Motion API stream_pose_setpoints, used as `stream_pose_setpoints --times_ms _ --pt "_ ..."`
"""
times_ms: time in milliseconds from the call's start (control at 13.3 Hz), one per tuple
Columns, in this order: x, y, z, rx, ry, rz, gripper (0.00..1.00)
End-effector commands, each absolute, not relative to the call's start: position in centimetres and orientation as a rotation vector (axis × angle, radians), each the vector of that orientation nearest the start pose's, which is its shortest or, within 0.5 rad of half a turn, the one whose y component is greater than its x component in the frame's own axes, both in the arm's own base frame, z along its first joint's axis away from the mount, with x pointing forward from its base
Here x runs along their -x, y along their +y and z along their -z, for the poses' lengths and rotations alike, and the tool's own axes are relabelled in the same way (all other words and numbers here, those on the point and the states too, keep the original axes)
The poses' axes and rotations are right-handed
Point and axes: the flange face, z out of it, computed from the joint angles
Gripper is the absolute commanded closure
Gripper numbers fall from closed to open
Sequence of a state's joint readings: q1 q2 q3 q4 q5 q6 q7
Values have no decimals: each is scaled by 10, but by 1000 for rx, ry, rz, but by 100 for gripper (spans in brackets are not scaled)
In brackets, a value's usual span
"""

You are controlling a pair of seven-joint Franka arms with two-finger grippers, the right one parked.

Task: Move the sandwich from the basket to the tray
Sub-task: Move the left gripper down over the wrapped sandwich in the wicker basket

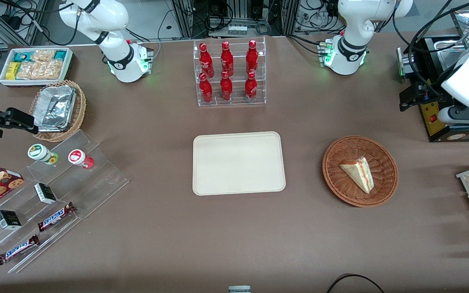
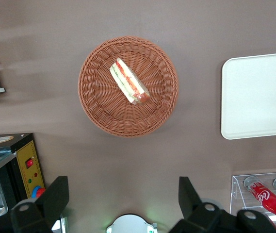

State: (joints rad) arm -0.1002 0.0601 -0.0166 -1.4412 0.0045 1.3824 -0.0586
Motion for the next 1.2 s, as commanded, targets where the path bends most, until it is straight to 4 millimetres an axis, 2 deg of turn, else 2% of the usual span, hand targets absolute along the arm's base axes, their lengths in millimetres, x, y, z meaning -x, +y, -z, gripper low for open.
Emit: stream_pose_setpoints --times_ms 0,150,301,451,752,902,1128 --pt "-555 -66 -608 3113 30 -191 0" --pt "-558 -66 -581 3093 -30 -190 0" --pt "-561 -65 -556 3061 -171 -186 0" --pt "-565 -65 -528 3059 -216 -158 0" --pt "-566 -64 -453 3045 -487 -43 0" --pt "-563 -65 -431 3023 -650 -3 0" --pt "-567 -66 -401 3019 -697 8 0"
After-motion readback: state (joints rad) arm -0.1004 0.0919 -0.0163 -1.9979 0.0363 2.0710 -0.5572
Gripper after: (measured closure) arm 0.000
